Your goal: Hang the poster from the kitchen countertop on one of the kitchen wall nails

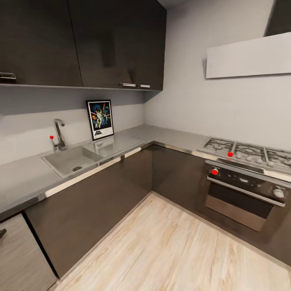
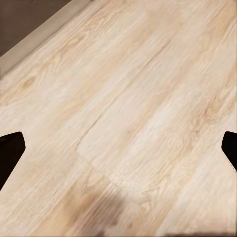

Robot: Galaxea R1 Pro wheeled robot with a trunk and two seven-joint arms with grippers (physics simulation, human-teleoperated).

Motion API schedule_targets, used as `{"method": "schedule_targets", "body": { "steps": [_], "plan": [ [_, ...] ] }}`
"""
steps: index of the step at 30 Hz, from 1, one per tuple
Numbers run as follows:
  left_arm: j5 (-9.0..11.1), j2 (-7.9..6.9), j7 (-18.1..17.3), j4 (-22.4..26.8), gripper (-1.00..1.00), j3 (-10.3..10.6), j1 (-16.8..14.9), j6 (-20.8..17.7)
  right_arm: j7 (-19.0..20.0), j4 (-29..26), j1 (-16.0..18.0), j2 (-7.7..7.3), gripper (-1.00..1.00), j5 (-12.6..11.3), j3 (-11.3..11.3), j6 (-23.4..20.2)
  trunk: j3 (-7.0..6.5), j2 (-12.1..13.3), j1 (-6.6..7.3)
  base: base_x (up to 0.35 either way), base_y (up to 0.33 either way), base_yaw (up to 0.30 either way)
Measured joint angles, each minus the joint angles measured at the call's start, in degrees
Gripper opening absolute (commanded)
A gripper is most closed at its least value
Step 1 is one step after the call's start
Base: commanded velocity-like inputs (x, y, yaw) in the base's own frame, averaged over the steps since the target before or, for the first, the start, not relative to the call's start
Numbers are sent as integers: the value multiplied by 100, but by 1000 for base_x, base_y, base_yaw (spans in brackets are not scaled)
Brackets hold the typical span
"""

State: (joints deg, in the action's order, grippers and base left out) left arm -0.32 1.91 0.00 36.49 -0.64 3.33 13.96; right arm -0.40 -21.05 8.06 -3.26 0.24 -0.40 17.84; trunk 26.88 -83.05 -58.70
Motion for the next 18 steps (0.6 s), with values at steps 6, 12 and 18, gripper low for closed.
{"method": "schedule_targets", "body": {
  "steps": [6,12,18],
  "plan": [
    [0,0,0,-13,100,5,0,-2,0,-4,0,0,100,0,-1,0,0,0,0,253,-248,289],
    [0,1,0,-143,100,35,0,0,0,-2,0,0,100,0,-1,0,0,0,0,253,-248,289],
    [0,1,0,-165,100,40,0,2,0,0,0,0,100,0,-1,0,0,0,0,253,-248,290]
  ]
}}
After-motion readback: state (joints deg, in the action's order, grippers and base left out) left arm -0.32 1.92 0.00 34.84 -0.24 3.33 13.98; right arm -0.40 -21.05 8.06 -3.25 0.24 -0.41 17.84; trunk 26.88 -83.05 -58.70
